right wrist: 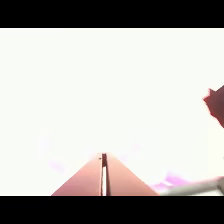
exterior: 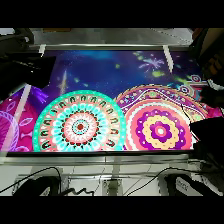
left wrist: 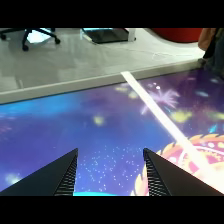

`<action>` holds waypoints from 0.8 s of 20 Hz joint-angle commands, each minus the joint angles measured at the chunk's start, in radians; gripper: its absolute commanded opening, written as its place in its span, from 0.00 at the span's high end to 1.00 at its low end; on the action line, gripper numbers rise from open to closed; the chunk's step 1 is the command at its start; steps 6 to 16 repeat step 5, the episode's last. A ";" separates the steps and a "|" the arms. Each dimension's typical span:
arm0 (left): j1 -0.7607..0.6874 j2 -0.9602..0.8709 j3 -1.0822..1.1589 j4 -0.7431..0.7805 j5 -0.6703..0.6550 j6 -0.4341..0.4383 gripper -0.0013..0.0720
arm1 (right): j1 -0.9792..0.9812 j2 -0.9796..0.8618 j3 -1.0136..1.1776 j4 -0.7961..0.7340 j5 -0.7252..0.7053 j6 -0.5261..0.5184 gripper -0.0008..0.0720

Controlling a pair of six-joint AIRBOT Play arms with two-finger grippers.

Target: Fold the clothes and pants, and hang the long-sleeved shirts on hangers.

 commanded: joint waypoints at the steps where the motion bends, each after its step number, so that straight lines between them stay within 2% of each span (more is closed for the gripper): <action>1: 0.000 0.000 0.000 0.000 0.000 0.000 0.39 | 0.370 0.002 -0.003 -0.089 -0.095 -0.014 0.97; 3: 0.000 0.000 0.000 0.000 0.000 0.000 0.39 | 0.469 0.001 -0.003 -0.126 -0.113 0.039 0.97; 5: 0.000 0.000 0.000 0.000 0.000 0.000 0.39 | 0.519 0.001 -0.003 -0.116 -0.102 0.043 0.97; 16: 0.000 0.000 0.000 0.000 0.000 0.000 0.39 | 0.519 0.001 -0.003 -0.116 -0.102 0.043 0.97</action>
